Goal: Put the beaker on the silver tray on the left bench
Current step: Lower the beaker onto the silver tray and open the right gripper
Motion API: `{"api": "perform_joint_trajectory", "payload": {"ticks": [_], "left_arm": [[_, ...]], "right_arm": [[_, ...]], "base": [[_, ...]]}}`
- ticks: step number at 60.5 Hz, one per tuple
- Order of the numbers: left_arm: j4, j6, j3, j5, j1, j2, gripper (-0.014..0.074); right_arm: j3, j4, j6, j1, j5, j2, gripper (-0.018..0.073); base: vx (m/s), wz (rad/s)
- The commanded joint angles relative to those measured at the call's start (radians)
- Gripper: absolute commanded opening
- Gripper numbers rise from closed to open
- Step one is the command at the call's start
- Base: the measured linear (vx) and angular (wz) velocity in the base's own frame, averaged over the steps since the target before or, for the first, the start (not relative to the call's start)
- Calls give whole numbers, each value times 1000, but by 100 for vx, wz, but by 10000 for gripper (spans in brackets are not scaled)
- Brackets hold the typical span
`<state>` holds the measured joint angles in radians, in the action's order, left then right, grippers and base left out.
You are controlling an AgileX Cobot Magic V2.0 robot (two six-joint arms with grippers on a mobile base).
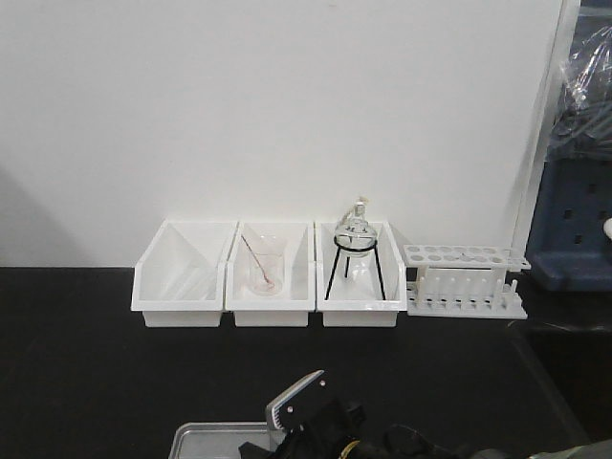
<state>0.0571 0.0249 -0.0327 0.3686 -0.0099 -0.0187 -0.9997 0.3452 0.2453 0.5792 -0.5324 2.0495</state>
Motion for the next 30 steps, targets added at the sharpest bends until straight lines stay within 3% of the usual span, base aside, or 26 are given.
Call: {"api": "perform_joint_trajectory", "payload": {"ticks": [1, 18, 30], "left_arm": [[-3, -2, -20, -82, -5, -8, 1], [-3, -2, -20, -82, -5, -8, 1], [-3, -2, -20, -82, -5, -8, 1]], "right_arm": [[-30, 4, -8, -1, -72, -31, -3], [-30, 4, -8, -1, -38, 11, 25], [-30, 4, -7, -1, -31, 11, 137]], "base": [[0, 0], [0, 0], [0, 0]]}}
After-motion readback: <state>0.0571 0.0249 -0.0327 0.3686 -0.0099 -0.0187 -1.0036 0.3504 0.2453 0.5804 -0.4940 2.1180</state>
